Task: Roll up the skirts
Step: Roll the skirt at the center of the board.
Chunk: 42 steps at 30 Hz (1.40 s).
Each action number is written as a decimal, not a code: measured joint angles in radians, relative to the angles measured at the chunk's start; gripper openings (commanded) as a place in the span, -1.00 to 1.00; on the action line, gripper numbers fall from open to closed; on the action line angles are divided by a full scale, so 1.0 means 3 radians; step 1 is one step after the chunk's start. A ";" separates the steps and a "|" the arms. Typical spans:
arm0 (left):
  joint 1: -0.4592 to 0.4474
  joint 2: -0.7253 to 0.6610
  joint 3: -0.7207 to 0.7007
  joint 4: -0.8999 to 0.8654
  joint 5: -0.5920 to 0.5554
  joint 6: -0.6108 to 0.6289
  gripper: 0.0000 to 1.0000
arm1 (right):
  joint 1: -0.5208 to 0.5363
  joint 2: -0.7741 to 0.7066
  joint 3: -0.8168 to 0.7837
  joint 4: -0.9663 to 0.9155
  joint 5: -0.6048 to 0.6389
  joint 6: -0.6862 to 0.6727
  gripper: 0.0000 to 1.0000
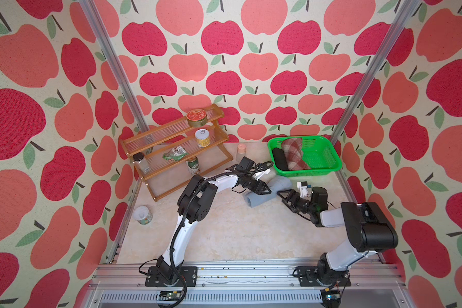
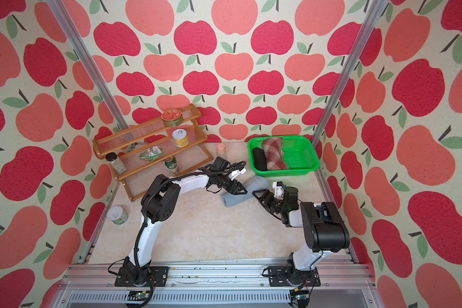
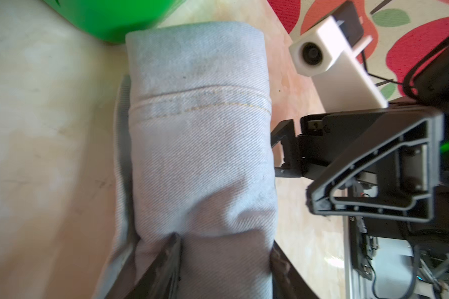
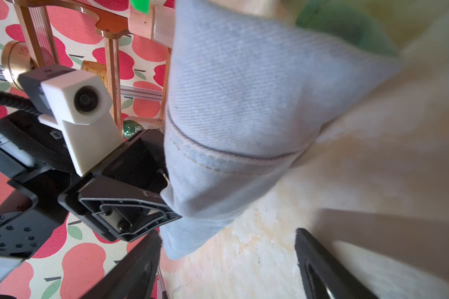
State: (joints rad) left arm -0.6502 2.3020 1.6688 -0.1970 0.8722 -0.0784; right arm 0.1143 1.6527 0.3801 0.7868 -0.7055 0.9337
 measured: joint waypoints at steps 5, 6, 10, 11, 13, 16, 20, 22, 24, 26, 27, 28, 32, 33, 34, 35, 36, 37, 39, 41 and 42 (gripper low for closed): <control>0.0114 0.0122 0.0009 0.0169 0.0411 -0.0235 0.02 | 0.0036 0.0257 0.0000 0.0473 0.0011 0.0173 0.74; 0.0126 0.0142 0.0019 0.0184 0.0463 -0.0268 0.01 | 0.0045 0.0306 0.0000 0.0571 0.0019 0.0207 0.75; 0.0145 0.0203 0.0045 0.0212 0.0626 -0.0354 0.01 | 0.0099 0.0530 0.0031 0.1011 0.0050 0.0384 0.76; 0.0145 0.0214 0.0045 0.0214 0.0664 -0.0374 0.01 | 0.0111 0.0590 0.0057 0.1096 0.0053 0.0427 0.74; 0.0146 0.0230 0.0048 0.0210 0.0722 -0.0384 0.02 | 0.0122 0.0692 0.0112 0.1225 0.0061 0.0492 0.63; 0.0146 0.0271 0.0098 0.0136 0.0791 -0.0380 0.02 | 0.0123 0.0851 0.0210 0.1335 0.0089 0.0581 0.35; 0.0146 0.0346 0.0244 -0.0067 0.0851 -0.0341 0.05 | 0.0146 0.0991 0.0322 0.1287 0.0141 0.0610 -0.09; 0.0146 0.0362 0.0301 -0.0174 0.0862 -0.0286 0.10 | 0.0160 0.0993 0.0376 0.1218 0.0141 0.0591 -0.27; 0.0146 0.0367 0.0338 -0.0276 0.0861 -0.0251 0.12 | 0.0178 0.0985 0.0446 0.1114 0.0141 0.0549 -0.57; 0.0146 0.0379 0.0387 -0.0376 0.0858 -0.0196 0.20 | 0.0192 0.0936 0.0500 0.0956 0.0148 0.0484 -0.87; 0.0146 0.0380 0.0408 -0.0427 0.0846 -0.0168 0.24 | 0.0196 0.0899 0.0518 0.0862 0.0158 0.0449 -0.94; 0.0146 0.0374 0.0427 -0.0483 0.0816 -0.0127 0.26 | 0.0201 0.0853 0.0533 0.0757 0.0175 0.0402 -0.96; 0.0089 0.0048 0.0123 -0.0516 0.0341 0.0036 0.64 | 0.0264 0.0600 0.0582 0.0254 0.0338 0.0248 -1.00; 0.0060 -0.0078 -0.0018 -0.0525 0.0123 0.0064 0.70 | 0.0277 0.0538 0.0586 0.0150 0.0379 0.0224 -1.00; 0.0015 -0.0256 -0.0223 -0.0524 -0.0169 0.0111 0.76 | 0.0292 0.0453 0.0587 0.0010 0.0418 0.0196 -1.00; -0.0033 -0.0411 -0.0393 -0.0511 -0.0443 0.0175 0.81 | 0.0305 0.0371 0.0587 -0.0134 0.0465 0.0173 -1.00; -0.0080 -0.0549 -0.0524 -0.0502 -0.0683 0.0242 0.84 | 0.0319 0.0308 0.0587 -0.0249 0.0507 0.0160 -1.00; -0.0137 -0.0699 -0.0636 -0.0486 -0.0937 0.0318 0.90 | 0.0342 0.0223 0.0586 -0.0392 0.0575 0.0139 -1.00; -0.0292 -0.1031 -0.0841 -0.0379 -0.1499 0.0538 0.99 | 0.0375 0.0055 0.0577 -0.0646 0.0725 0.0130 -1.00; -0.0474 -0.1311 -0.0993 -0.0228 -0.1961 0.0746 0.99 | 0.0383 -0.0114 0.0526 -0.0834 0.0881 0.0134 -1.00; -0.0607 -0.1453 -0.1076 -0.0107 -0.2228 0.0891 0.99 | 0.0383 -0.0201 0.0490 -0.0909 0.0960 0.0142 -1.00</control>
State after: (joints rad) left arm -0.8322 1.8660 1.3460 -0.2291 0.2039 0.1890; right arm 0.2291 1.5925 0.5270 0.5140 -0.4175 0.9764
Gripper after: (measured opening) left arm 0.994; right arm 0.186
